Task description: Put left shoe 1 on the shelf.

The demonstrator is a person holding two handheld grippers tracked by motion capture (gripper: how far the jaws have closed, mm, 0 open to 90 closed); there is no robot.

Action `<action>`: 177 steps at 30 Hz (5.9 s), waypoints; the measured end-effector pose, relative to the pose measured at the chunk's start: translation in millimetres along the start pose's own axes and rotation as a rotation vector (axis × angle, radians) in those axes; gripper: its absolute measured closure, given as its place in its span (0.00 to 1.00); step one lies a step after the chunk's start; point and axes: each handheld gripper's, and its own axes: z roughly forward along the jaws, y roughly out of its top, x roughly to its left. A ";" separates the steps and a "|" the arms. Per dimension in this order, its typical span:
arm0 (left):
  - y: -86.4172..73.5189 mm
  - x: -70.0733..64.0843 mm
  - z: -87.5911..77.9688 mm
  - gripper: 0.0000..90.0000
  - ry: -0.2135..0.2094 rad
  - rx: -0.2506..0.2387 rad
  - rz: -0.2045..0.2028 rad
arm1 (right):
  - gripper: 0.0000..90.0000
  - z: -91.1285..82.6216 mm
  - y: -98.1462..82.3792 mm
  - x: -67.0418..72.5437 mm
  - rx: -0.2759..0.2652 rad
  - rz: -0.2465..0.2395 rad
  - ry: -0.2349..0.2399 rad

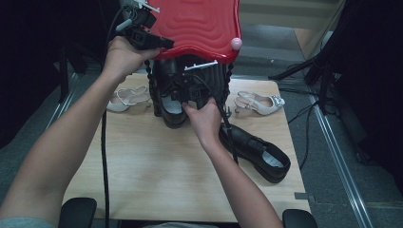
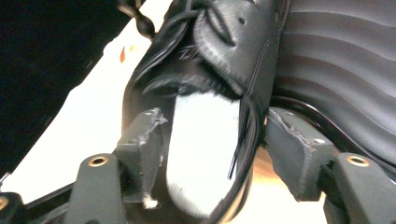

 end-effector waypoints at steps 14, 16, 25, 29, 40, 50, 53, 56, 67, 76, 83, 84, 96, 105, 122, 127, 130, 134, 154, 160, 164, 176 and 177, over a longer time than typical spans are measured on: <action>0.2 0.4 -0.4 1.00 -0.002 0.007 0.001 | 0.62 -41.3 -49.5 1.3 0.003 -0.045 0.075; 0.3 0.6 -0.5 1.00 -0.002 0.007 0.002 | 0.66 -41.3 -57.1 1.5 0.009 -0.054 0.083; 0.0 0.4 -0.7 1.00 -0.003 0.007 0.001 | 0.86 -25.4 -83.8 5.8 0.035 -0.093 0.101; -0.1 0.2 -0.4 1.00 0.000 0.002 0.001 | 0.94 -10.2 -91.0 7.6 0.030 -0.110 0.094; 0.1 0.0 -1.4 1.00 -0.002 0.014 0.004 | 1.00 16.9 -90.4 17.8 -0.026 -0.137 0.076; 0.3 0.6 -2.4 1.00 0.008 0.025 0.005 | 1.00 18.8 -82.8 19.9 -0.016 -0.121 0.073; 0.3 0.4 -2.4 1.00 0.008 0.025 0.004 | 1.00 16.0 -79.3 19.5 -0.018 -0.113 0.085; -0.3 -0.6 -2.7 1.00 0.009 0.023 0.003 | 1.00 5.9 -71.5 19.8 -0.079 -0.114 0.055; -0.9 -0.9 -2.3 1.00 0.014 0.017 0.002 | 1.00 22.5 -48.7 7.4 -0.065 -0.092 0.043; -2.3 -0.6 -2.1 1.00 0.015 0.001 -0.002 | 1.00 36.6 -28.5 11.5 -0.105 -0.065 0.022; -2.9 -0.5 -2.5 1.00 0.016 0.000 -0.007 | 1.00 54.8 -11.4 14.9 -0.130 -0.022 0.004; -3.1 0.1 -2.4 1.00 0.013 -0.001 -0.005 | 1.00 58.4 -10.3 15.2 -0.109 -0.024 -0.009; -2.7 0.7 -2.0 1.00 0.017 -0.010 -0.027 | 1.00 35.2 -26.3 17.5 -0.132 -0.071 0.059; 3.0 -11.2 -21.8 0.73 -0.051 -0.026 -0.035 | 0.96 -3.0 -45.1 1.2 -0.141 -0.085 0.115; -44.4 -30.3 -25.5 0.54 -0.117 0.016 -0.019 | 0.88 -46.8 -82.5 -39.6 -0.175 -0.100 0.105; -64.7 -35.8 -19.2 0.54 -0.134 0.039 -0.018 | 0.84 -52.7 -99.1 -54.0 -0.140 -0.082 0.088; -73.7 -35.6 -14.2 0.54 -0.148 0.049 -0.034 | 0.83 -57.8 -105.1 -59.7 -0.127 -0.080 0.087; -85.6 -38.0 -5.9 0.54 -0.161 0.062 -0.041 | 0.82 -65.7 -112.0 -65.7 -0.112 -0.085 0.086; -142.8 -49.5 32.7 0.54 -0.203 0.116 -0.063 | 0.66 -94.9 -143.2 -101.0 -0.067 -0.020 0.083; -160.5 -53.0 47.6 0.54 -0.222 0.141 -0.078 | 0.69 -107.8 -149.9 -108.7 -0.071 -0.060 0.050; -169.9 -56.0 55.1 0.54 -0.223 0.154 -0.078 | 0.70 -113.9 -154.0 -113.0 -0.063 -0.057 0.036; -200.9 -59.2 68.0 0.53 -0.238 0.135 -0.110 | 0.72 -139.2 -176.1 -133.7 -0.050 -0.036 -0.029; -203.2 -60.1 70.3 0.53 -0.226 0.156 -0.097 | 0.72 -141.8 -179.3 -135.4 -0.043 -0.042 -0.043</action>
